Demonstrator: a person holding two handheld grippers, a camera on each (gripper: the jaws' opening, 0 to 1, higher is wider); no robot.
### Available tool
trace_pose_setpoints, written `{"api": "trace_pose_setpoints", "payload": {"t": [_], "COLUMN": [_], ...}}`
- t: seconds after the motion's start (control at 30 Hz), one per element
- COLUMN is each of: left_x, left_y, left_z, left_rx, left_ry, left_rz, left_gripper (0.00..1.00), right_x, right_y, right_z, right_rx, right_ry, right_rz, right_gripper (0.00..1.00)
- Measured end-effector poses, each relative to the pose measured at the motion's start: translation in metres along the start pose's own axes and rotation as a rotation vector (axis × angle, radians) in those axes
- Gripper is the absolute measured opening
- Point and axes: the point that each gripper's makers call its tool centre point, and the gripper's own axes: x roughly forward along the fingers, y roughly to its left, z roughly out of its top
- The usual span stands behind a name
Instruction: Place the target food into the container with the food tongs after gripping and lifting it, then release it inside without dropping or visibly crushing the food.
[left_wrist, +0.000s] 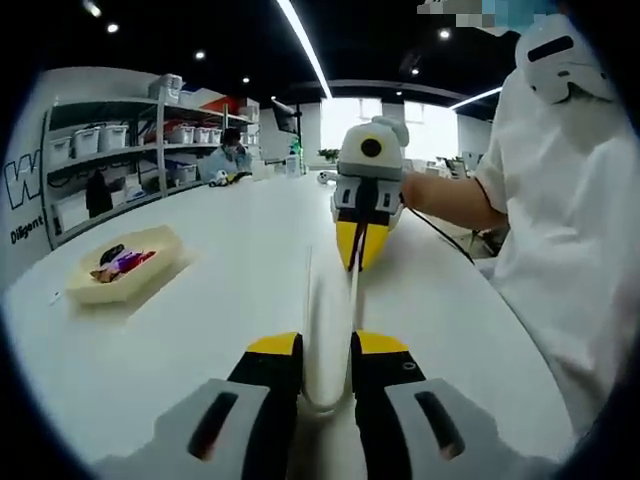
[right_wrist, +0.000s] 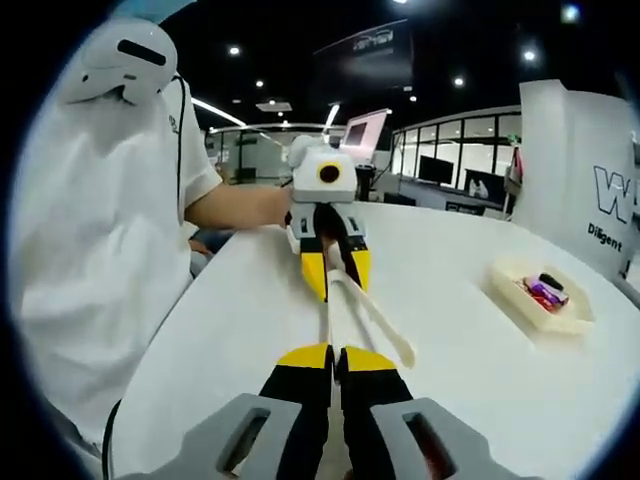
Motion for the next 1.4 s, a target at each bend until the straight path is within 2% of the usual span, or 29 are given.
{"api": "trace_pose_setpoints", "payload": {"t": [0.2, 1.4], "left_x": [0.0036, 0.0072], "left_y": [0.0005, 0.0019], "left_z": [-0.0024, -0.0034], "left_rx": [0.005, -0.015], "left_ry": [0.02, 0.028], "left_rz": [-0.001, -0.008], "left_gripper": [0.19, 0.19], "right_x": [0.0, 0.0014], "right_y": [-0.0003, -0.0011], "right_z": [-0.0043, -0.0109], "right_rx": [0.002, 0.007], "right_ry": [0.008, 0.029], "right_rz": [-0.003, -0.011], "right_gripper": [0.0, 0.0]}}
